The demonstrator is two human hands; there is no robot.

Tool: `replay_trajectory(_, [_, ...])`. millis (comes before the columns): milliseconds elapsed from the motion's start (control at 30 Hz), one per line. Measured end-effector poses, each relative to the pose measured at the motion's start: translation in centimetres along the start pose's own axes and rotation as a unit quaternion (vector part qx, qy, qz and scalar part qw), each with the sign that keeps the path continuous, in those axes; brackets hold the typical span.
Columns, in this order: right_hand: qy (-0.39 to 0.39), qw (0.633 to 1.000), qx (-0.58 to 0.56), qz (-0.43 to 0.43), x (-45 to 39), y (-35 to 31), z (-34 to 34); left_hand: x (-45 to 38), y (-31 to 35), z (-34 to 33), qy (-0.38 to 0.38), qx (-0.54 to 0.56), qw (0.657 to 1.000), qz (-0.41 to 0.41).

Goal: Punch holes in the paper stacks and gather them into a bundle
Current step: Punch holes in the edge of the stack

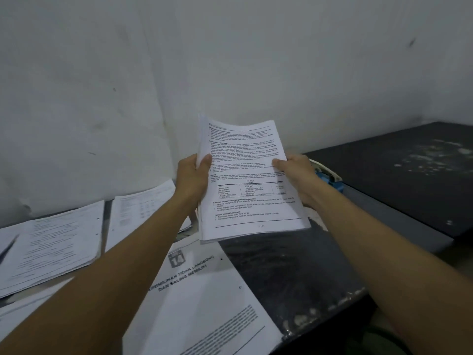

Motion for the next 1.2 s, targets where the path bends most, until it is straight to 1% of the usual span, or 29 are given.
replay_trajectory(133, [0.035,0.997,0.07,0.016,-2.0,1.8,2.7,-1.2,-1.3,-3.6,-0.017,-0.008,0.999,0.027])
replay_trajectory(233, [0.055,0.983,0.171,0.037,-3.6,2.5,4.8,-2.2,-2.3,-5.8,-0.022,0.0,0.998,0.054])
replay_trajectory(333, [0.102,0.957,0.259,0.079,-5.5,2.5,7.0,-3.4,-3.8,-8.0,-0.029,0.004,0.996,0.08])
replay_trajectory(433, [0.148,0.915,0.346,0.144,-7.3,2.6,9.1,-4.5,-5.4,-10.3,-0.027,0.011,0.993,0.114])
replay_trajectory(500, [0.155,0.899,0.373,0.168,-8.4,3.1,10.0,-5.2,-6.3,-12.0,-0.015,0.006,0.991,0.13])
replay_trajectory(567, [0.136,0.899,0.378,0.173,-9.7,4.2,10.5,-5.8,-7.0,-13.6,-0.005,0.0,0.99,0.14])
replay_trajectory(633, [0.103,0.91,0.367,0.166,-10.8,5.4,11.0,-6.2,-7.5,-15.1,0.001,-0.01,0.988,0.154])
replay_trajectory(767, [0.002,0.939,0.322,0.124,-12.1,7.5,11.2,-6.6,-8.3,-17.5,0.012,-0.033,0.984,0.172])
replay_trajectory(867, [-0.054,0.953,0.284,0.087,-12.8,8.8,11.5,-6.9,-8.7,-18.9,0.019,-0.051,0.98,0.192])
replay_trajectory(1000, [-0.094,0.951,0.291,0.04,-13.5,9.7,11.5,-7.0,-9.2,-20.3,0.018,-0.051,0.973,0.222])
replay_trajectory(1200, [-0.125,0.943,0.308,0.012,-13.8,9.9,11.6,-6.8,-9.0,-21.5,0.029,-0.039,0.971,0.235])
Point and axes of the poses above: each hand's wrist, its own x-axis away from the middle knuckle, its own z-axis out of the back of the hand, y = z × x, the point moved 4 cm from there along -x, towards the middle knuckle, and after that the axes turned 11 degrees about z, right-handed, at the moved point
